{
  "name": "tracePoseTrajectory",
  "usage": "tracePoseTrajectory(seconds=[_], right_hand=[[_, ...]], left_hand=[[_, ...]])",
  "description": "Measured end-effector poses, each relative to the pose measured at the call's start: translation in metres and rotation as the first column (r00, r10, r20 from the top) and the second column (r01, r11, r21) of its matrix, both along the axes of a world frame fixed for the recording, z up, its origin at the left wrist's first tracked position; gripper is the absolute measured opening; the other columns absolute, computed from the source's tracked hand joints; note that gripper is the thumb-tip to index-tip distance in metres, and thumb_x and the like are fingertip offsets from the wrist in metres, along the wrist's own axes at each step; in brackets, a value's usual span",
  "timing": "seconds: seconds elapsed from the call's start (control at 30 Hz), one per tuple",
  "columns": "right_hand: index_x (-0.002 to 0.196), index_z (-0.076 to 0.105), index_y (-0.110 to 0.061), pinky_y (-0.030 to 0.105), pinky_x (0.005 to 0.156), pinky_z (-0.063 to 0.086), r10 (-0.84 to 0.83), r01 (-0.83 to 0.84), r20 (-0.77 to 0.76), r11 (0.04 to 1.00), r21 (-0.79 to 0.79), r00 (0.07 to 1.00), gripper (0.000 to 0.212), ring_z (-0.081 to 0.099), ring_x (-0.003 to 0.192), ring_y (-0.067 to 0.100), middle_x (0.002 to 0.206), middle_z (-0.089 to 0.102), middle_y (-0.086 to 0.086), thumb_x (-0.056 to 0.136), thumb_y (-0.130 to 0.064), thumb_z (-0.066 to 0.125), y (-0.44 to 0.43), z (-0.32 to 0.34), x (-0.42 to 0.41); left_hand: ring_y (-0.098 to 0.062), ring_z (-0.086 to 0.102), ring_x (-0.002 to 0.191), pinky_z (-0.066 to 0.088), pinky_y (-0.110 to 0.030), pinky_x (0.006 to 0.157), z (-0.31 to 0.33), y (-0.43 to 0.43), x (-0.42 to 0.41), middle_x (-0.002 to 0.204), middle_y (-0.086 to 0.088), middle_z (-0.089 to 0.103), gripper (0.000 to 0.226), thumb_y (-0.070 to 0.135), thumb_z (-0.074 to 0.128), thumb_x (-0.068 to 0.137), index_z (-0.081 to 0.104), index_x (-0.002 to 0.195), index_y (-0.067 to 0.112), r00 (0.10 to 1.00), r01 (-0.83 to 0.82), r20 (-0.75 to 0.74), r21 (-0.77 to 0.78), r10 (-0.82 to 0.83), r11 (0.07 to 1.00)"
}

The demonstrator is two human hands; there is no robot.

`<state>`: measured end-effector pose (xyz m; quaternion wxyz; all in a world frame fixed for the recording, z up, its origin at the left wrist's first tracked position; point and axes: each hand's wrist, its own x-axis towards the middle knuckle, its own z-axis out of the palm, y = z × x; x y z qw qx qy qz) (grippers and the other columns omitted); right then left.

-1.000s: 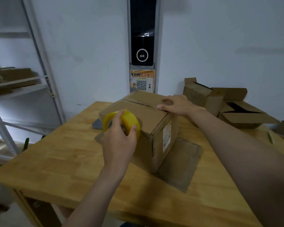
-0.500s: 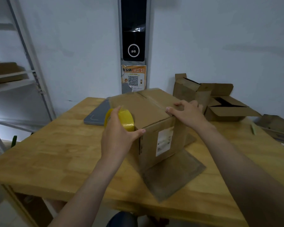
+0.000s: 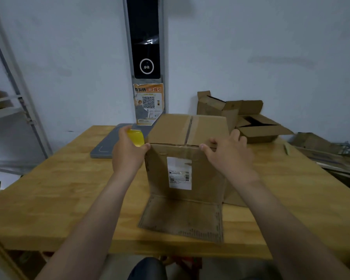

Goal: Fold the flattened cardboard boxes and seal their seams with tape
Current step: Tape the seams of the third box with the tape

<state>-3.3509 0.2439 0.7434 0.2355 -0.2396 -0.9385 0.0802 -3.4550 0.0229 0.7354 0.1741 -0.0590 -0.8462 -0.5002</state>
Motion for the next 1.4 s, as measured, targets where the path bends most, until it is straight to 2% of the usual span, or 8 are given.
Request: tracePoseTrajectory(seconds=[0.27,0.37,0.5,0.7,0.93,1.1,1.27,1.4], right_hand=[[0.144,0.049,-0.042,0.055,0.114,0.027,-0.009,0.002,0.109,0.998,0.062,0.994,0.06,0.022,0.139,0.041,0.148,0.035,0.012,0.094,-0.074,0.04,0.0,0.005,0.013],[0.14,0.052,-0.042,0.053,0.119,0.024,0.182,-0.176,-0.049,0.979,0.1,0.982,0.054,0.019,0.141,0.033,0.148,0.042,0.0,0.093,-0.067,0.052,-0.012,0.005,0.034],[0.13,0.056,-0.05,0.037,0.091,0.054,0.475,-0.51,-0.188,0.812,-0.283,0.86,0.053,0.053,0.107,0.001,0.114,0.058,-0.025,0.081,-0.067,0.068,-0.051,-0.006,0.073],[0.118,0.035,-0.049,0.041,0.074,0.059,0.439,-0.547,-0.326,0.697,-0.464,0.837,0.073,0.065,0.089,0.003,0.103,0.067,-0.016,0.064,-0.066,0.081,-0.086,-0.036,0.095],[0.128,0.049,-0.044,0.042,0.079,0.055,0.443,-0.529,-0.323,0.806,-0.264,0.836,0.059,0.061,0.099,0.006,0.112,0.064,-0.02,0.075,-0.044,0.075,-0.06,-0.026,0.112],[0.128,0.044,-0.049,0.042,0.08,0.054,0.433,-0.456,-0.165,0.878,-0.143,0.886,0.062,0.057,0.103,0.01,0.116,0.06,-0.022,0.073,-0.049,0.074,-0.048,-0.014,0.121],[0.13,0.048,-0.045,0.041,0.081,0.053,0.446,-0.463,-0.162,0.882,-0.086,0.88,0.06,0.056,0.103,0.008,0.116,0.059,-0.024,0.076,-0.043,0.075,-0.036,-0.008,0.127],[0.142,0.044,-0.044,0.036,0.092,0.05,0.499,-0.504,-0.098,0.863,-0.033,0.861,0.067,0.051,0.118,0.007,0.134,0.055,-0.022,0.082,-0.045,0.075,-0.024,-0.002,0.129]], left_hand=[[-0.028,0.058,0.118,0.048,-0.039,0.086,0.018,-0.023,0.045,0.131,0.0,0.059,0.058,0.041,0.072,0.093,0.047,0.144,0.03,0.997,0.078,-0.015,0.025,-0.077,0.997],[-0.025,0.062,0.11,0.054,-0.044,0.09,0.02,-0.031,0.067,0.131,-0.003,0.063,0.048,0.03,0.069,0.095,0.053,0.14,0.038,0.986,0.167,0.015,0.007,-0.167,0.986],[-0.014,0.066,0.103,0.056,-0.041,0.089,0.012,-0.031,0.103,0.116,0.0,0.068,0.042,0.021,0.073,0.094,0.061,0.128,0.042,0.948,0.304,0.064,0.113,-0.312,0.946],[-0.022,0.073,0.082,0.06,-0.04,0.068,-0.004,-0.005,0.144,0.103,-0.011,0.076,0.038,0.007,0.074,0.09,0.07,0.117,0.033,0.843,0.44,0.094,0.445,-0.529,0.78],[-0.008,0.056,0.114,0.048,-0.031,0.101,-0.016,0.009,0.135,0.121,0.009,0.055,0.014,0.021,0.068,0.096,0.07,0.096,0.035,0.908,0.415,-0.055,0.232,-0.414,0.88],[-0.014,0.065,0.098,0.05,-0.03,0.08,-0.016,0.021,0.134,0.098,0.005,0.071,0.011,0.014,0.061,0.099,0.062,0.1,0.025,0.879,0.467,-0.03,0.254,-0.475,0.847],[-0.012,0.069,0.089,0.053,-0.031,0.085,-0.008,0.029,0.125,0.078,0.006,0.068,0.031,0.019,0.075,0.091,0.062,0.118,0.025,0.87,0.471,0.031,0.242,-0.492,0.848],[-0.004,0.072,0.086,0.053,-0.019,0.075,0.005,0.028,0.114,0.085,0.009,0.078,0.011,0.021,0.078,0.089,0.08,0.087,0.033,0.836,0.54,0.013,0.166,-0.549,0.825]])
